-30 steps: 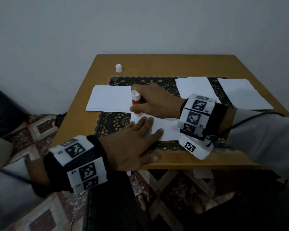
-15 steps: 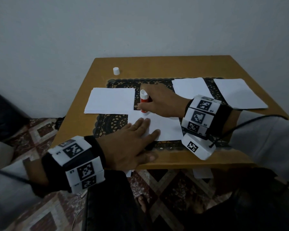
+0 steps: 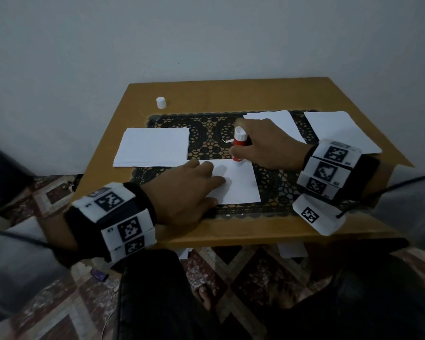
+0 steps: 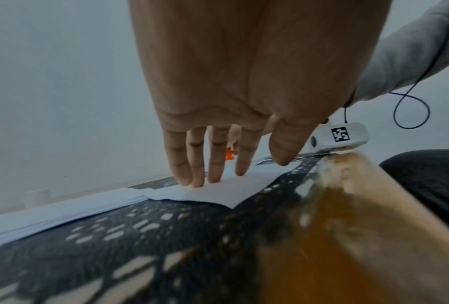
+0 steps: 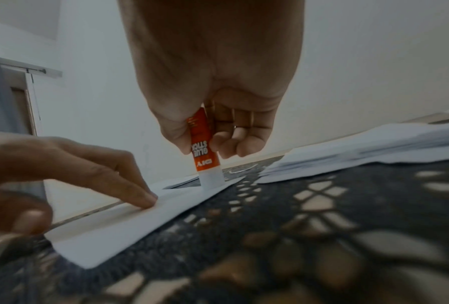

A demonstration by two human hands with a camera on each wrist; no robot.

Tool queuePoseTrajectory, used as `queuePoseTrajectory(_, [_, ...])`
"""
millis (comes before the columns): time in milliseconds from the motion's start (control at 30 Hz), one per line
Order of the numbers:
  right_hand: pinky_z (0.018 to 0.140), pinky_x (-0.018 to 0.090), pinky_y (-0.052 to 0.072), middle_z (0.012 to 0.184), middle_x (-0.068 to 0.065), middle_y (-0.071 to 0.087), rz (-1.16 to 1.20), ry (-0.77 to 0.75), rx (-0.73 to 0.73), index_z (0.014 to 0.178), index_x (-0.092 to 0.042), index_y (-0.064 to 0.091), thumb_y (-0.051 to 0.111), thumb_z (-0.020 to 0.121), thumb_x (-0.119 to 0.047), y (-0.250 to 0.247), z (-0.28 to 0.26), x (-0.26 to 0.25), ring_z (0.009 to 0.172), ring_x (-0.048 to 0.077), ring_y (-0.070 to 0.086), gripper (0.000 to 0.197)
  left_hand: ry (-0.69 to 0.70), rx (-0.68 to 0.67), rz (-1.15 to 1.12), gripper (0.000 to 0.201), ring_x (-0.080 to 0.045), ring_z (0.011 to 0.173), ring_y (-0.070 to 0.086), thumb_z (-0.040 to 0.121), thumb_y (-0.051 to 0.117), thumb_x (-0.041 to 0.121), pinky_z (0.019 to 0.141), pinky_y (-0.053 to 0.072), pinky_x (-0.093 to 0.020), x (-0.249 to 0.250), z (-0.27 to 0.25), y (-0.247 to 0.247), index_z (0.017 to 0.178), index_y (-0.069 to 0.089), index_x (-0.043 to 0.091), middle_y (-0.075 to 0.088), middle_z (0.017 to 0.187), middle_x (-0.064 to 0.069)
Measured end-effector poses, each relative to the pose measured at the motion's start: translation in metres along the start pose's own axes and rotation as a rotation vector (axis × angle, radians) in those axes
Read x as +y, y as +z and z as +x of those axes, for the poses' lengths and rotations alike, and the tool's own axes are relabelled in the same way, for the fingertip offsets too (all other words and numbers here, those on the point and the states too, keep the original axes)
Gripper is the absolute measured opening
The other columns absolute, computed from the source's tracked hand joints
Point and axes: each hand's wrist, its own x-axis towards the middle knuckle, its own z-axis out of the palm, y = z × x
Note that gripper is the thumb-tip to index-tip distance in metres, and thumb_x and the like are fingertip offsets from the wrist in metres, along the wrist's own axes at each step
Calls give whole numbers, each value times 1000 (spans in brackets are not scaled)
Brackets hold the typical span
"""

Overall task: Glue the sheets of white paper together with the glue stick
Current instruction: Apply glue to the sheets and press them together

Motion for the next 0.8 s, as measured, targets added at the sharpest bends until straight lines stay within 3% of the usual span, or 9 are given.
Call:
queuePoseTrajectory(133, [63, 31, 40, 77, -6, 56, -10, 29, -1, 86, -15, 50, 66, 86, -30, -6, -7, 9, 70, 14, 52, 22, -13, -46, 71, 61, -25, 119, 34, 95, 45, 43, 99, 41, -39, -3, 17, -4, 150, 20, 28, 32, 132, -6])
queuePoseTrajectory(300, [57, 27, 31, 69, -10, 53, -33, 52, 59, 73, -22, 44, 66, 85, -30, -18, -14, 7, 61, 6, 48, 26, -6, -115, 80, 69, -27, 120, 32, 93, 52, 45, 102, 38, -40, -6, 27, -12, 151, 16, 32, 32, 131, -8])
queuePoseTrajectory(433, [53, 26, 35, 70, -8, 55, -24, 60, 137, 77, -17, 49, 66, 84, -34, -24, -18, -7, 61, 8, 49, 25, -2, -117, 49, 72, -26, 120, 33, 90, 56, 45, 102, 37, -40, -9, 29, -13, 150, 18, 33, 34, 130, -8])
queuePoseTrajectory(533, [59, 34, 43, 73, 0, 59, 14, 89, 104, 80, -8, 53, 67, 81, -30, -21, -20, -12, 65, 16, 55, 26, 9, -120, 43, 73, -25, 119, 34, 89, 58, 46, 100, 37, -36, -11, 31, -15, 150, 20, 33, 35, 129, -7])
queuePoseTrajectory(700, [54, 29, 32, 70, -6, 51, -31, 125, 66, 73, -23, 42, 65, 82, -30, -6, -14, -9, 63, 13, 47, 26, 25, -117, 45, 73, -24, 117, 36, 88, 60, 46, 96, 34, -31, -12, 34, -17, 149, 24, 32, 37, 128, -7])
queuePoseTrajectory(800, [54, 29, 35, 75, -4, 54, -34, 106, 40, 87, -20, 44, 61, 86, -29, -4, -10, -7, 65, 14, 51, 19, 27, -113, 31, 71, -23, 116, 36, 87, 61, 46, 92, 32, -28, -13, 35, -17, 148, 27, 33, 38, 127, -6])
